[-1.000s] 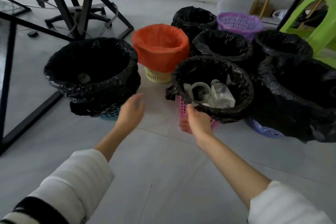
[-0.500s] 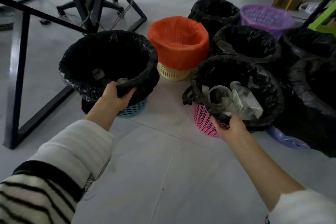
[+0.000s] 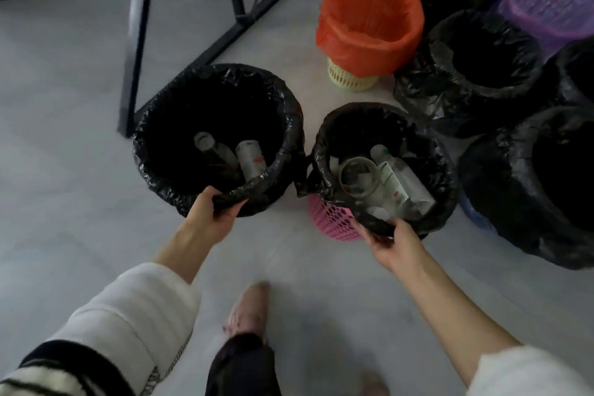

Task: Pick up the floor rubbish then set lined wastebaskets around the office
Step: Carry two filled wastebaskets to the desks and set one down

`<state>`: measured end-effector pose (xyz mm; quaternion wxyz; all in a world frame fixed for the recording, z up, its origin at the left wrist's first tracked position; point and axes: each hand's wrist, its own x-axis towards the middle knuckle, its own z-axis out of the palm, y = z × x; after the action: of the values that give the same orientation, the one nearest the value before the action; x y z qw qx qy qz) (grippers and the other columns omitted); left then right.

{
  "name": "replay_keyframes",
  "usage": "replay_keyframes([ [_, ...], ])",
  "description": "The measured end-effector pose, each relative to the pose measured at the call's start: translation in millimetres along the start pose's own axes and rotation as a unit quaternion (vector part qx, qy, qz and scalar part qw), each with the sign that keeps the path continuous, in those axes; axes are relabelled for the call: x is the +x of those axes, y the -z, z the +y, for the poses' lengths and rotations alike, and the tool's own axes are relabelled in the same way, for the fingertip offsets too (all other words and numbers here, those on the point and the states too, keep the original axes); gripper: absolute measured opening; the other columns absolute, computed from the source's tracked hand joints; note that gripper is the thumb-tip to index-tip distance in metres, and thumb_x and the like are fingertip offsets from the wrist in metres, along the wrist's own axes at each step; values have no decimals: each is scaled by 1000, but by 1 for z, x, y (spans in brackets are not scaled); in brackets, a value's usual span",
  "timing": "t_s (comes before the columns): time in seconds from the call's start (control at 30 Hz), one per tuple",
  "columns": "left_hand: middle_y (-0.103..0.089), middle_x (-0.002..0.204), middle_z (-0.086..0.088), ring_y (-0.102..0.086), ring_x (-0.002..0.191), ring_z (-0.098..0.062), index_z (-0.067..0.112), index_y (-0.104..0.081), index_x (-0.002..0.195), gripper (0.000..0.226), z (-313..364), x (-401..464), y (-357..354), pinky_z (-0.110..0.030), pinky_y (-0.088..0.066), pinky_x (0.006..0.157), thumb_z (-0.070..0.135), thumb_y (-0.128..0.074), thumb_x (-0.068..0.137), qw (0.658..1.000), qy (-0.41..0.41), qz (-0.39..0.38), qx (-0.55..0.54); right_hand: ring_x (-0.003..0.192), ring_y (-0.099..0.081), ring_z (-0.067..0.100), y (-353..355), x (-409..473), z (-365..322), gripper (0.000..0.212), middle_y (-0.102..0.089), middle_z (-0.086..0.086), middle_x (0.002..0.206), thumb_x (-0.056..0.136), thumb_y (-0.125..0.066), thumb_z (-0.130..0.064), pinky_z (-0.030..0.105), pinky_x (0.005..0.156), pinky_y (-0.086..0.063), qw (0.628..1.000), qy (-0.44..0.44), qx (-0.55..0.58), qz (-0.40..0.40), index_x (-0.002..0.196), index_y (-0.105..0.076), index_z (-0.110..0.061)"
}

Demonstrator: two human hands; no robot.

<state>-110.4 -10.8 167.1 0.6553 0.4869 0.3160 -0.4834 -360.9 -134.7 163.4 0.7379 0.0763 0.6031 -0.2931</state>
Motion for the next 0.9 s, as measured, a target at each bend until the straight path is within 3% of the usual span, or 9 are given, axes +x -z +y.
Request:
replay_keyframes([
  [0.07, -56, 102, -14, -45, 129, -30, 2, -52, 89, 13, 8, -42, 31, -37, -39, 109, 4, -40, 93, 999, 6, 35, -22, 124, -48, 45, -2, -35, 13, 36, -45, 30, 137, 95, -37, -4, 48, 90, -52, 999, -13, -31, 19, 129, -44, 6],
  [0.13, -56, 98, -15, -46, 129, -29, 0, -52, 89, 13, 17, -77, 57, -36, -38, 110, 2, -39, 93, 997, 9, 57, -48, 125, -47, 45, -9, -64, 27, 30, -44, 29, 138, 95, -39, -4, 50, 100, -44, 996, -23, -75, 38, 123, -45, 5],
  [0.3, -53, 124, -18, -49, 125, -28, -1, -47, 107, 17, 63, -179, 136, -35, -45, 98, 1, -40, 91, 980, -2, 139, -143, 126, -47, 43, -54, -152, 76, 19, -45, 27, 137, 94, -40, -2, 50, 98, -42, 979, -63, -190, 36, 112, -46, 3],
  [0.4, -56, 98, -17, -48, 127, -30, -1, -48, 89, 9, 96, -221, 164, -36, -42, 106, 1, -40, 91, 967, -15, 168, -191, 124, -48, 44, -85, -190, 106, 24, -47, 28, 136, 93, -40, -2, 50, 96, -44, 966, -84, -244, 23, 115, -49, 5],
  [0.5, -54, 90, -17, -49, 127, -30, -1, -47, 83, 11, 133, -244, 191, -37, -40, 108, 1, -39, 91, 954, -21, 196, -228, 123, -50, 43, -122, -219, 142, 17, -52, 28, 125, 92, -38, 1, 51, 97, -45, 951, -81, -299, 19, 105, -49, 3],
  [0.57, -54, 88, -17, -48, 128, -30, 0, -46, 81, 13, 163, -252, 212, -38, -39, 109, 1, -37, 91, 949, -24, 200, -241, 120, -54, 39, -150, -232, 173, 27, -54, 25, 117, 92, -37, -1, 49, 86, -50, 937, -68, -341, 17, 118, -46, 0],
  [0.7, -53, 88, -17, -45, 130, -32, -1, -45, 82, 15, 215, -265, 254, -41, -36, 111, -1, -33, 91, 939, -20, 222, -262, 91, -61, 33, -196, -237, 234, 45, -56, 20, 115, 89, -40, -2, 43, 42, -55, 902, -32, -431, 19, 135, -42, -5],
  [0.8, -52, 89, -17, -45, 130, -33, 0, -45, 82, 15, 253, -262, 282, -44, -37, 110, -2, -33, 91, 932, -20, 235, -275, 83, -59, 32, -238, -227, 280, 49, -54, 23, 129, 87, -41, 1, 42, 40, -55, 884, -11, -468, 20, 136, -42, -6],
  [0.9, -53, 91, -16, -45, 130, -34, 0, -45, 85, 13, 281, -250, 298, -45, -40, 106, -1, -34, 91, 927, -20, 241, -286, 93, -59, 35, -272, -216, 319, 48, -54, 23, 129, 88, -39, 3, 41, 36, -52, 874, -8, -485, 19, 135, -43, -4],
])
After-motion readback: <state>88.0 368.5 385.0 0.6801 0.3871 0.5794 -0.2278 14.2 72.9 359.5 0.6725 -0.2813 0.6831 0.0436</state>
